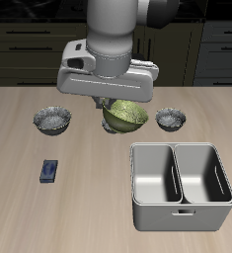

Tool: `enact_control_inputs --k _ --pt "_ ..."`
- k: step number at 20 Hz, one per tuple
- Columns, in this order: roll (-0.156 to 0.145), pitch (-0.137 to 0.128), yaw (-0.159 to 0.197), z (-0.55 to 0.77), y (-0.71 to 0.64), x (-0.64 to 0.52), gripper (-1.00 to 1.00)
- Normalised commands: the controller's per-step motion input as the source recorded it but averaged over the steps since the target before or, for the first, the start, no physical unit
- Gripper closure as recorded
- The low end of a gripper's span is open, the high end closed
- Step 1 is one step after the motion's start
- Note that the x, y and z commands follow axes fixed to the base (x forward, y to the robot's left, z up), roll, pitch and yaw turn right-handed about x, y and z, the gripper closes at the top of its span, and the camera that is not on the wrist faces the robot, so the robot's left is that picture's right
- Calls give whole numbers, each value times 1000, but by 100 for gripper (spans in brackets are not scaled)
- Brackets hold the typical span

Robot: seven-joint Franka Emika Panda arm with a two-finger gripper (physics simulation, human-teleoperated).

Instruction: Place the green bowl in the right side of the drainer

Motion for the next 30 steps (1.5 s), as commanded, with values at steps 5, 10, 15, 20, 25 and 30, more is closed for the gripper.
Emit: enact_control_inputs --k 5,10,15,20,25,30 --pt "9 15 -6 -65 354 79 100" --pt "7 5 4 -69 212 45 100" --pt "12 11 -7 -82 185 19 100" --pt "13 28 -10 -156 166 55 100" --pt "2 22 -6 -146 136 22 100" --pt "18 23 -2 -156 143 -9 100"
